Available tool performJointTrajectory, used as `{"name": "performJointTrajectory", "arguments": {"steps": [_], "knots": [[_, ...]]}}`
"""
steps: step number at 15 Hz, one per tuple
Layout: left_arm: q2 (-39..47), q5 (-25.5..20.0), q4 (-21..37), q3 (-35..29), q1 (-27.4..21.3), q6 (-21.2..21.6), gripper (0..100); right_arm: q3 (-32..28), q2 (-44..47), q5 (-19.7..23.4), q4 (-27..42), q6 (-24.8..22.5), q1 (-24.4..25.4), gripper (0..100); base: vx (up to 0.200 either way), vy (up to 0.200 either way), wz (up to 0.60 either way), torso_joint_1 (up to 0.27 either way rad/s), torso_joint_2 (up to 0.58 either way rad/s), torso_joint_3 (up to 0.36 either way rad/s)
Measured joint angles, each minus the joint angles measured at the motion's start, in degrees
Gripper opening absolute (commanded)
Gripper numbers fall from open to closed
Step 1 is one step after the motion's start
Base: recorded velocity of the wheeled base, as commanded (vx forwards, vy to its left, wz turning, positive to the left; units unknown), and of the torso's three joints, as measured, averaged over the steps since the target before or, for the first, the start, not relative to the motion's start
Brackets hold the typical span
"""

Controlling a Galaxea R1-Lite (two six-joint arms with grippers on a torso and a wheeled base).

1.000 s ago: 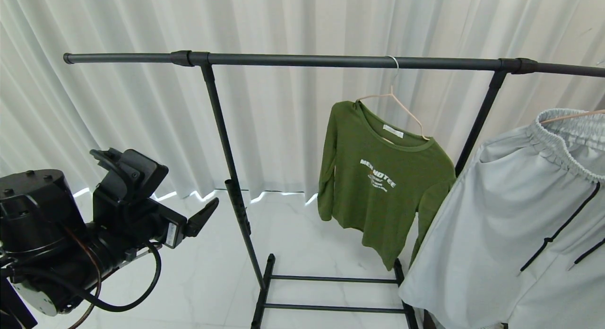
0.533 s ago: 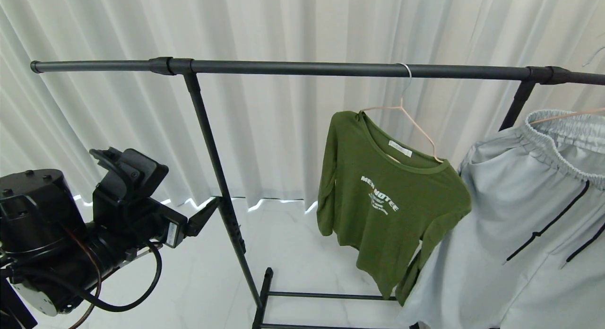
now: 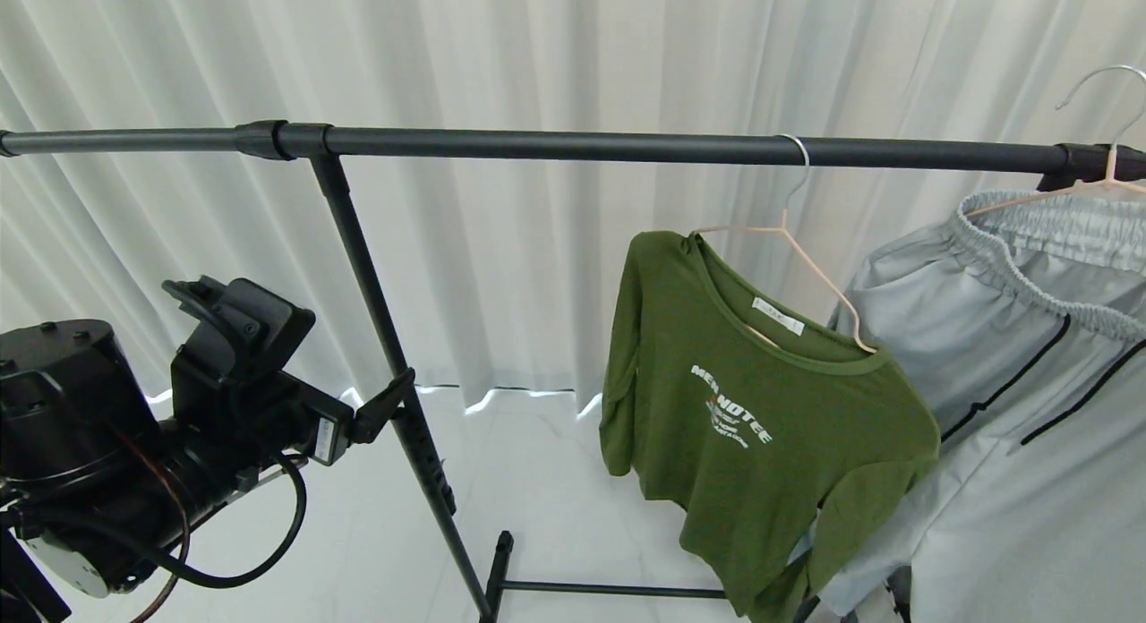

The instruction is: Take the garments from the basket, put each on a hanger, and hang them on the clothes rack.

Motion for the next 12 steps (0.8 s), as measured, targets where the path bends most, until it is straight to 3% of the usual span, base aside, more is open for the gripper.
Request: {"name": "performJointTrajectory", "arguments": {"steps": [12], "knots": [[-0.37, 0.0, -0.41, 0.23, 0.0, -0.05, 100, -0.05, 8.13, -0.11, -1.61, 1.46, 2.95, 0, 0.0, 0.0, 0.0, 0.0, 0.0, 0.0]]}}
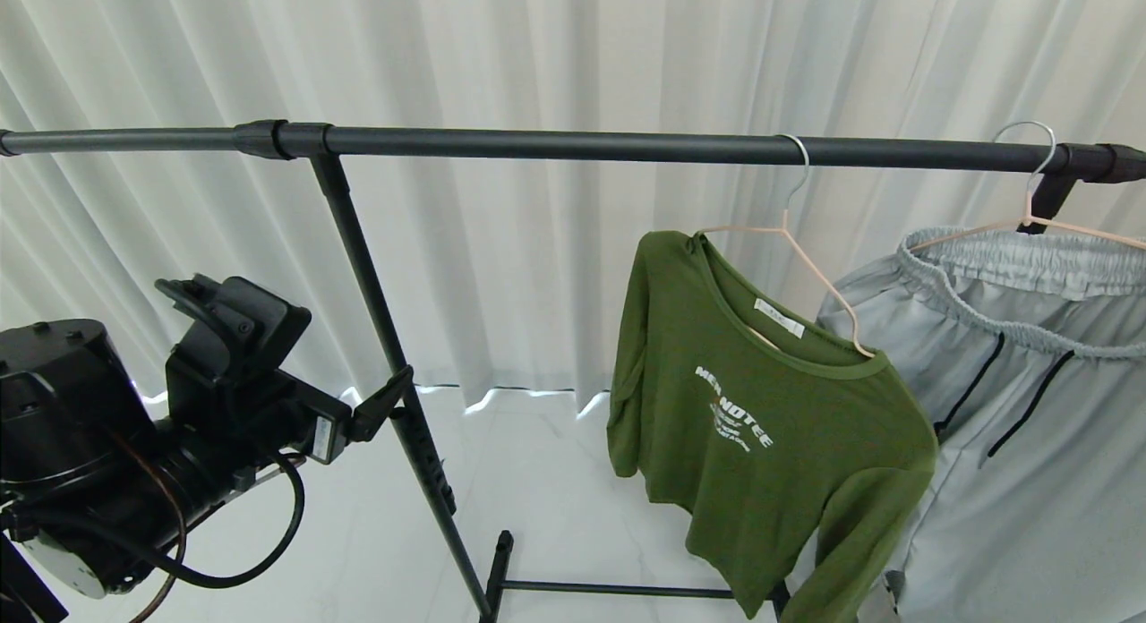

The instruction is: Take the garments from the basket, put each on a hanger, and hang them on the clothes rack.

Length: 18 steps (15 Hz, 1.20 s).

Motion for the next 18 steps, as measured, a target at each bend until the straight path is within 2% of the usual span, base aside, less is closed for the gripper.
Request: {"name": "performJointTrajectory", "arguments": {"steps": [3, 4, 11, 14, 18], "knots": [[-0.17, 0.0, -0.62, 0.2, 0.0, -0.02, 100, 0.05, 0.33, 0.02, -0.06, 0.0, 1.34, 0, 0.0, 0.0, 0.0, 0.0, 0.0, 0.0], [-0.17, 0.0, -1.29, 0.29, 0.0, -0.02, 100, 0.21, 0.28, 0.02, -0.04, 0.0, 1.67, 100, 0.0, 0.0, 0.0, 0.0, 0.0, 0.0], [-1.79, 0.0, -3.06, 2.21, 1.05, 0.11, 100, 0.62, -3.34, 0.33, 0.16, 2.18, 3.71, 100, 0.0, 0.0, 0.0, 0.0, 0.0, 0.0], [-3.3, 0.02, -3.06, 3.36, 3.85, 0.24, 100, 1.84, -6.9, 0.77, 0.27, 3.06, 6.33, 100, 0.0, 0.0, 0.0, 0.0, 0.0, 0.0], [-4.74, 2.32, -3.08, 3.91, 9.36, 0.95, 100, 4.4, -11.86, 3.97, 0.27, 3.47, 8.17, 100, 0.0, 0.0, 0.0, 0.0, 0.0, 0.0]]}}
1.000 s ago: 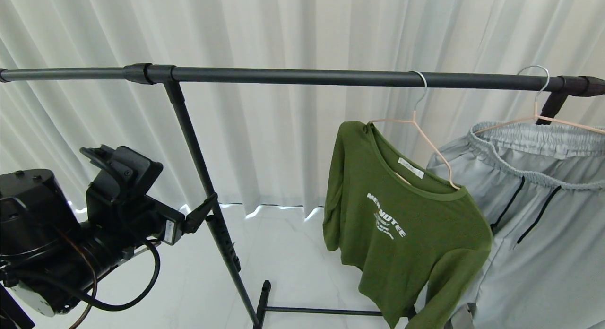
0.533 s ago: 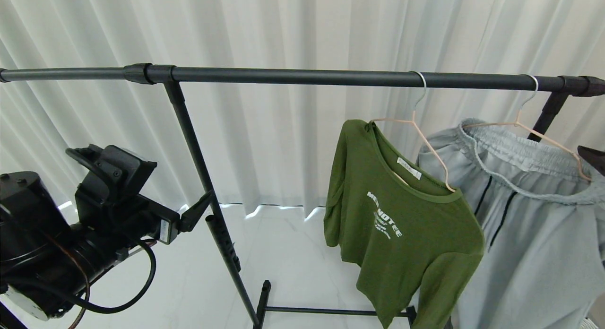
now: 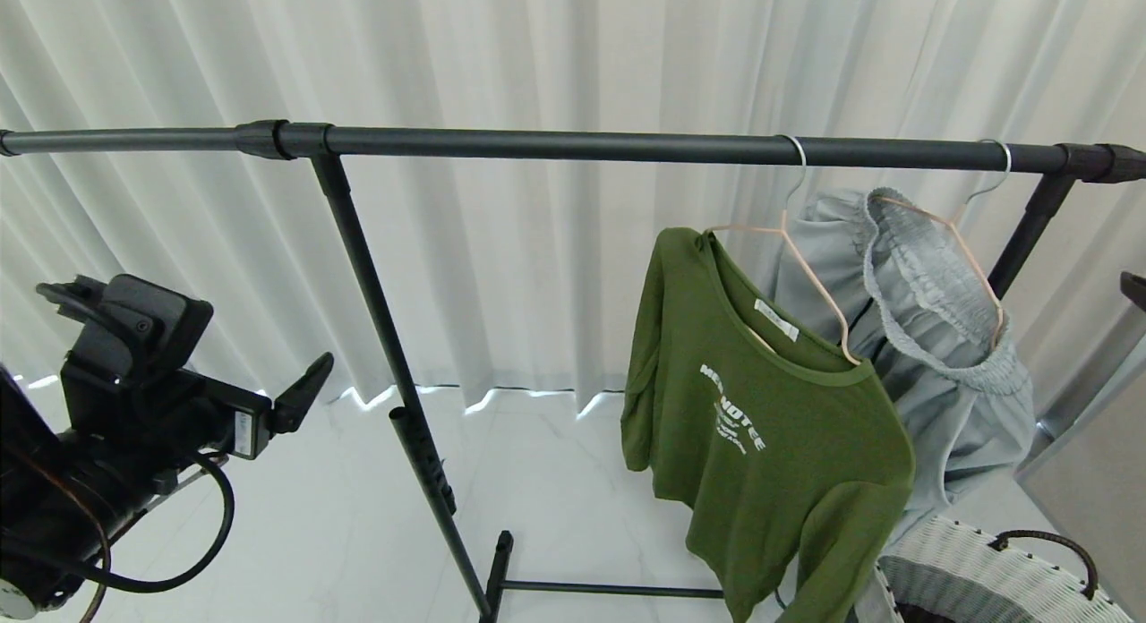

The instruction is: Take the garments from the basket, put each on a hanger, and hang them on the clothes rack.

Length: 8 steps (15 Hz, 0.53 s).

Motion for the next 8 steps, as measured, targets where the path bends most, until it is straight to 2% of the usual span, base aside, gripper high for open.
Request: {"name": "performJointTrajectory", "arguments": {"steps": [4, 8], "knots": [[-1.79, 2.22, 0.07, 2.97, 2.23, 0.33, 100, 1.22, -2.72, -0.01, 0.2, -0.02, 0.13, 100, -0.2, 0.0, 0.0, 0.012, 0.0, 0.001], [-3.83, 2.51, 0.02, 4.63, 3.17, 0.33, 100, 1.38, -3.57, -0.12, 0.13, -0.04, 0.0, 100, -0.2, 0.0, 0.0, -0.004, 0.0, 0.002]]}}
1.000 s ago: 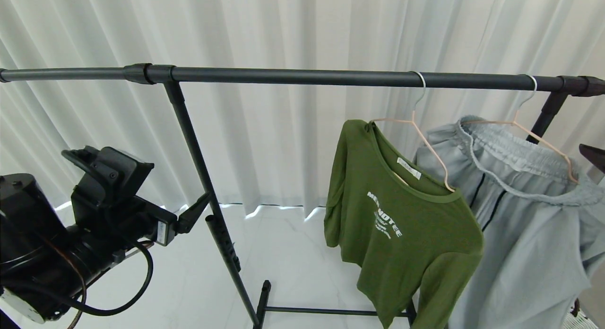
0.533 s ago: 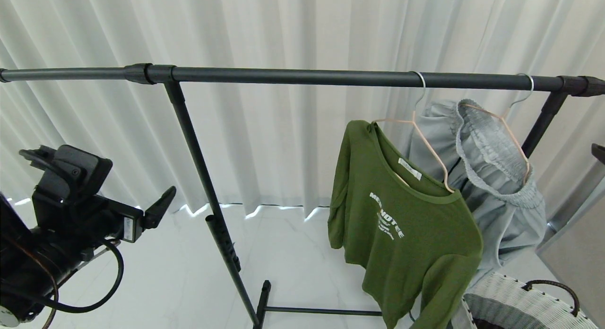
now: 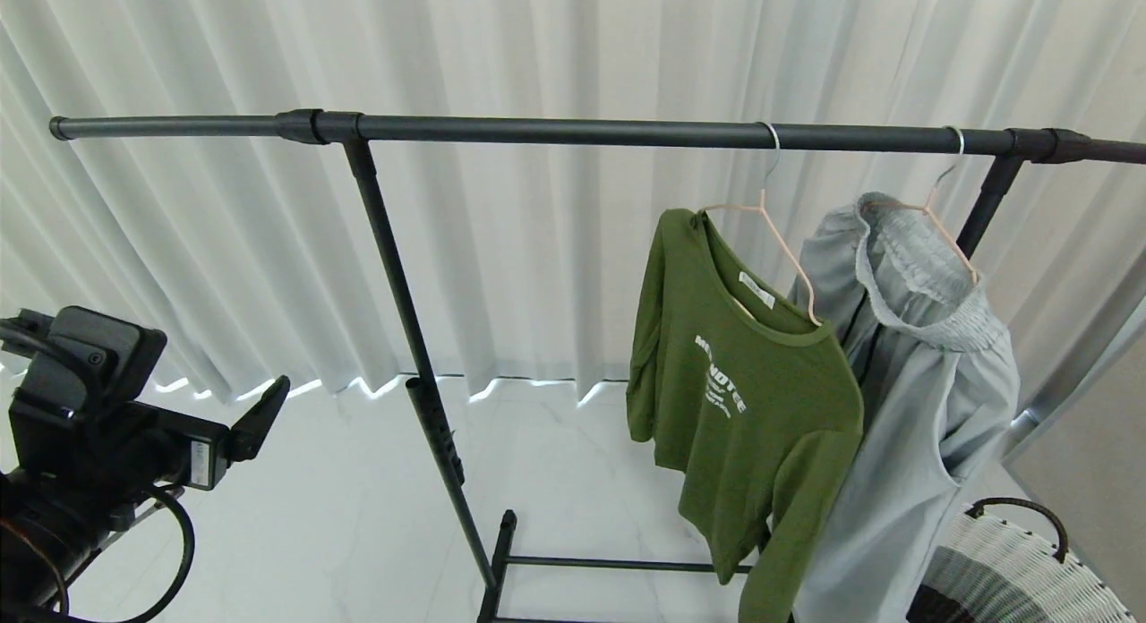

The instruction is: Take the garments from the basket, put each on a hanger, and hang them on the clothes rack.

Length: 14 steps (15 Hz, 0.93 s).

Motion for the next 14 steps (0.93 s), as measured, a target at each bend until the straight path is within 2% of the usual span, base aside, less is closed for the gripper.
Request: {"name": "performJointTrajectory", "arguments": {"steps": [3, 4, 9, 10, 11, 14], "knots": [[-0.99, 0.13, -0.02, 0.71, 1.11, -0.05, 100, 0.63, -0.33, -0.35, 0.11, 0.0, -0.11, 100, -0.2, 0.0, 0.0, 0.001, 0.0, 0.002], [-1.52, 0.59, 0.02, 1.29, 1.34, -0.05, 100, 1.29, -0.55, -0.68, 0.06, 0.0, -0.11, 100, 0.0, 0.0, 0.0, 0.0, 0.0, 0.0], [-7.3, 8.48, 0.77, 7.63, 1.89, -0.46, 100, 7.69, -3.62, -1.63, 0.01, 0.06, -0.24, 100, 0.0, 0.0, 0.0, 0.0, 0.0, 0.0], [-9.01, 9.34, 1.63, 8.7, 2.33, -0.57, 100, 10.34, -4.8, -1.69, -0.02, 0.11, -0.55, 100, 0.0, 0.0, 0.0, 0.0, 0.0, 0.0], [-11.08, 9.75, 3.45, 9.59, 3.22, -0.65, 100, 13.48, -6.29, -1.69, 0.0, 0.12, -1.16, 100, 0.0, 0.0, 0.0, 0.0, 0.0, 0.0], [-19.32, 10.19, 13.65, 11.33, 6.03, -2.65, 100, 24.61, -13.09, -1.83, 0.41, 1.51, -5.42, 100, 0.0, 0.0, 0.0, 0.0, 0.0, 0.0]]}}
